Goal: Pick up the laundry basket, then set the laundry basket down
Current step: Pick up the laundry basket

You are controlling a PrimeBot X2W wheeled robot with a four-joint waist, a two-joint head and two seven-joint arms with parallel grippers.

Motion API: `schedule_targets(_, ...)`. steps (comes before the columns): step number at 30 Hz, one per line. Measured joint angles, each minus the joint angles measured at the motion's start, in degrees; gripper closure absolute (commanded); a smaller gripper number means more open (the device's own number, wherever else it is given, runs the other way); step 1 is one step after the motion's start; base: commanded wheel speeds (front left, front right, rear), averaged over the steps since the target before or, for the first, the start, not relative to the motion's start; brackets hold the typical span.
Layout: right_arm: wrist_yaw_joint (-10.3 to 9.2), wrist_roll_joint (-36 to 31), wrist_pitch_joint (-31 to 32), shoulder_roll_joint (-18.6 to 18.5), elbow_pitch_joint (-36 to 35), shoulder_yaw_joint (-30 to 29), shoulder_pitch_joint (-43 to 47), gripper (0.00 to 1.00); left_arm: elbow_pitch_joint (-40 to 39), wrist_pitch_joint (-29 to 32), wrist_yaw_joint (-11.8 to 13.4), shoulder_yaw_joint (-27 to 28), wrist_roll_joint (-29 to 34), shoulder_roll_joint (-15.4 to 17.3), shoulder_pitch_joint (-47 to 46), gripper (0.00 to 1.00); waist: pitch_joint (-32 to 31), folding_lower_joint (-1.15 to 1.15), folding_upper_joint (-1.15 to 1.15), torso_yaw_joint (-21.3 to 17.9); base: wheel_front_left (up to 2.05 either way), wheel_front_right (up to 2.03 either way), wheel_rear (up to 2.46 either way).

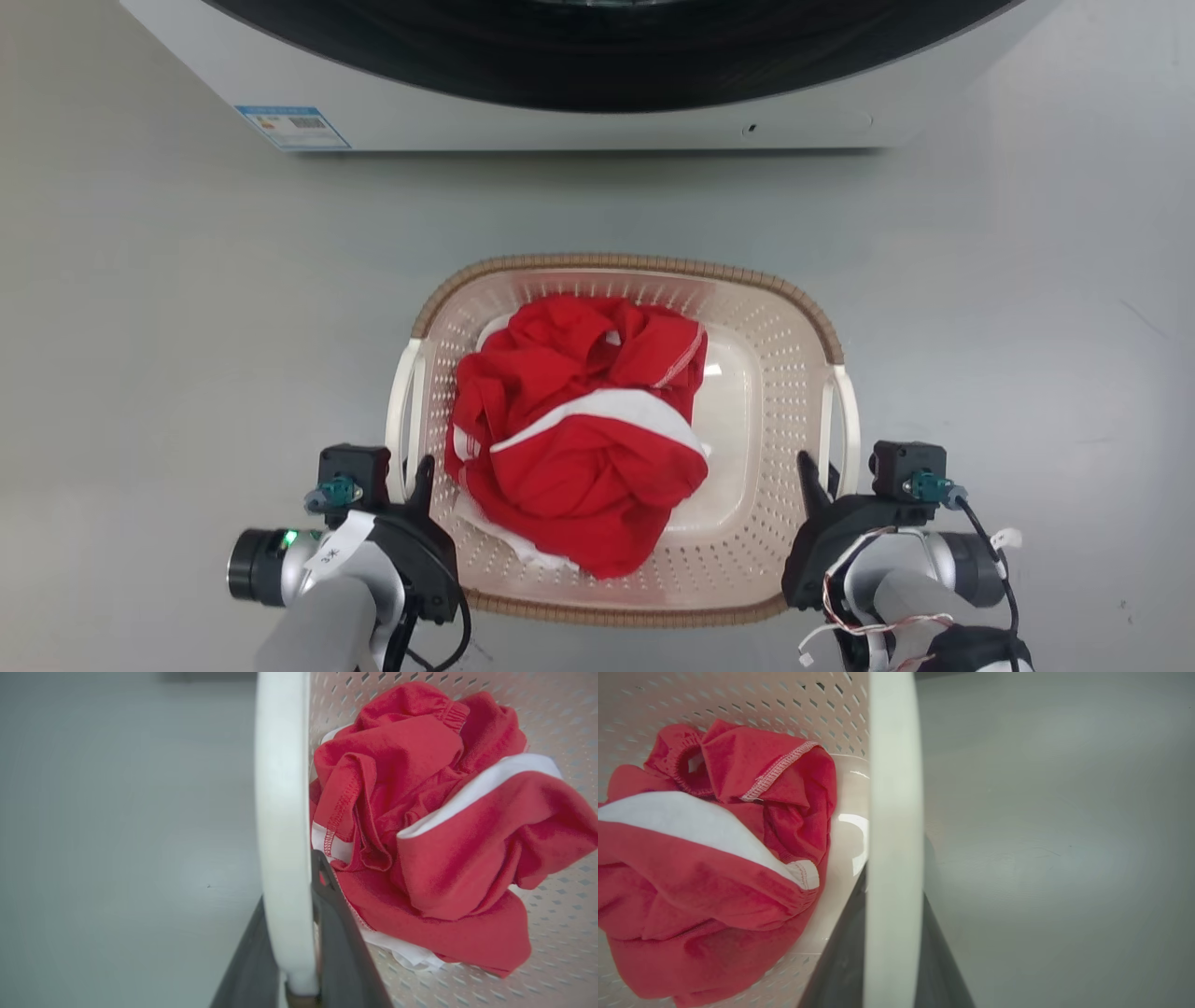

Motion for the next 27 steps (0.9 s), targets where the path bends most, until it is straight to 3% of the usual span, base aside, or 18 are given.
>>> schedule_targets(27,-1.7,15.99,13.81,-0.66,-2.07,13.39,14.48,1.0,0.43,10.0,0.09,-7.99,-10.81,1.38,17.53,1.0,-22.91,0.0,-0.01,-1.78,0.0,0.0,0.0)
